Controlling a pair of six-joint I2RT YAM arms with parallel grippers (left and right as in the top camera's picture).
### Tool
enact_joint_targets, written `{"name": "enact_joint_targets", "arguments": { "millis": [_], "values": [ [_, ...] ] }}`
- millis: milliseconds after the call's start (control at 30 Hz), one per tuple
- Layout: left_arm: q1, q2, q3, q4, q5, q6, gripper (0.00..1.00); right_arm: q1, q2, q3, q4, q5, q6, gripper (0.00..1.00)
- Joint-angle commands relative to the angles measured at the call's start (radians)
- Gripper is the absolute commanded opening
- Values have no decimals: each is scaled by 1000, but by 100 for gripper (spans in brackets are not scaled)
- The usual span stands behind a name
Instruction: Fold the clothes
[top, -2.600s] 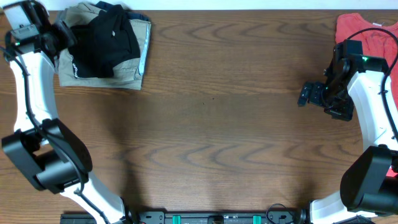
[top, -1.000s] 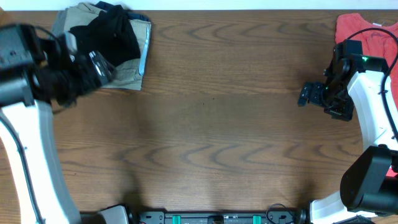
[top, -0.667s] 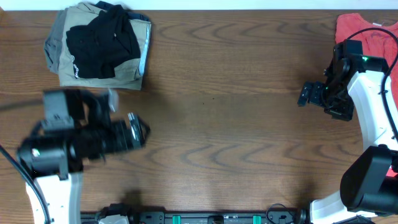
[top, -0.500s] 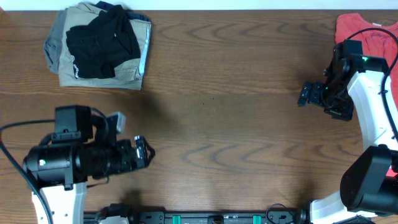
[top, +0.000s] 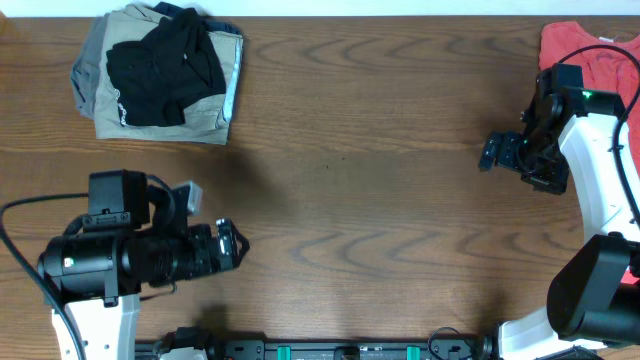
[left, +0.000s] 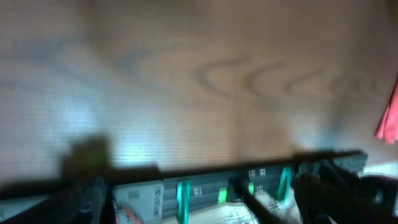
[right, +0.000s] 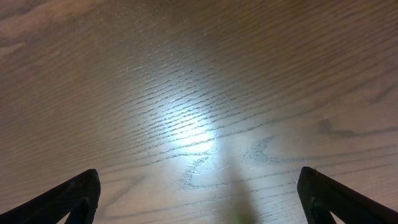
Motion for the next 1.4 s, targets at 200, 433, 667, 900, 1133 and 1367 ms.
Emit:
{"name": "enact_joint_targets", "arguments": {
  "millis": [200, 433, 667, 900, 1133, 1367],
  "values": [
    [-114, -238, -261, 596, 65, 26, 98, 1, -3, 3, 0, 6, -12, 99],
    [-151, -612, -640, 1012, 61, 40, 98, 1, -3, 3, 0, 6, -12, 99],
    [-151, -826, -779, 1142, -45, 40, 98, 1, -3, 3, 0, 6, -12, 99],
    [-151, -937, -899, 1251, -199, 40, 98, 1, -3, 3, 0, 6, -12, 99],
    [-150, -962, -1033, 1478, -258, 40, 98, 1, -3, 3, 0, 6, -12, 99],
    [-136, -975, -1148, 1624, -285, 40, 98, 1, -3, 3, 0, 6, -12, 99]
  ]
}}
